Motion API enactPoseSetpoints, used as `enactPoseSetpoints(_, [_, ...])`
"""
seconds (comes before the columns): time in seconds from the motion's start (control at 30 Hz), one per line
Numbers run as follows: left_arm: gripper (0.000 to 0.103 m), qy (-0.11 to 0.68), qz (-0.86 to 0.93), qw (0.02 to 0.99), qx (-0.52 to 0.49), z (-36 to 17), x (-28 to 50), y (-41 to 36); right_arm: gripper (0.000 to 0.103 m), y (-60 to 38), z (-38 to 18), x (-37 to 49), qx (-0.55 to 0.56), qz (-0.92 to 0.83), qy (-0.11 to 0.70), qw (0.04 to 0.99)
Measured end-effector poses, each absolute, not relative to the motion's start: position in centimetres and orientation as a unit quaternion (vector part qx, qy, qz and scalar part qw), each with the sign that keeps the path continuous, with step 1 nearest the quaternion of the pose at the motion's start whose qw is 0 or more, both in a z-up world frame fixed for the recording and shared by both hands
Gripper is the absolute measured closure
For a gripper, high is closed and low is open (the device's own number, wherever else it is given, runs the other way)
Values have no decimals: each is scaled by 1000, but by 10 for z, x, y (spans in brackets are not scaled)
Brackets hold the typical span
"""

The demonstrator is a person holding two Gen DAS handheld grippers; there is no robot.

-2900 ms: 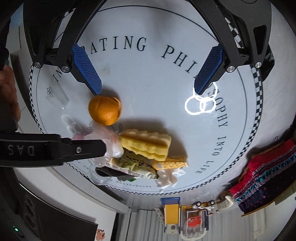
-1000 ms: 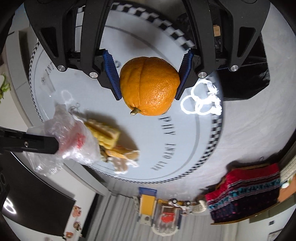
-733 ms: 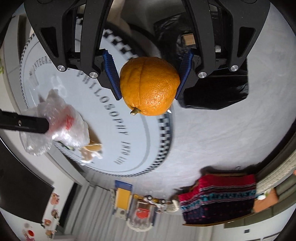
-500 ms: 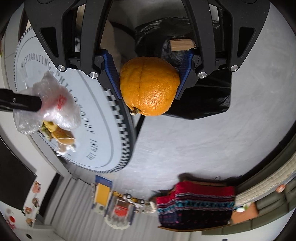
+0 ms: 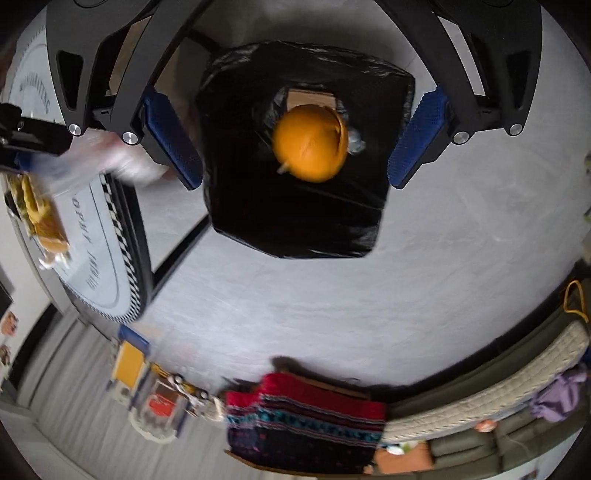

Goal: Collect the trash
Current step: 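Carry the orange and plastic bag to the black trash bag and release both, then move both open tools back over the table toward the sponge and cup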

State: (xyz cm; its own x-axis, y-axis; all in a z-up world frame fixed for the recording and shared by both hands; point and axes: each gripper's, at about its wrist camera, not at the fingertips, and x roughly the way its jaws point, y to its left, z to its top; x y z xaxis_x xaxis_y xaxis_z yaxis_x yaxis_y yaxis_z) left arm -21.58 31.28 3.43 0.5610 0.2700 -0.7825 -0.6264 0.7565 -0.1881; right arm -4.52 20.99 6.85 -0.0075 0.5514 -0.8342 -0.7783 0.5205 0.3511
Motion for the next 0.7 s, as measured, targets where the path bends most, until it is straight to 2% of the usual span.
enactPoseSetpoints(0.2, [6,382,268,852,-239,37,-223,319,48,206,72,-46,-102,481,523,696])
enactPoseSetpoints(0.6, [6,389,221,870,-209,52,-189,285,48,157,86,-30,-75,466,509,720])
enactPoseSetpoints(0.7, [6,391,192,881,-186,60,-168,259,43,131,91,-21,-69,452,502,734])
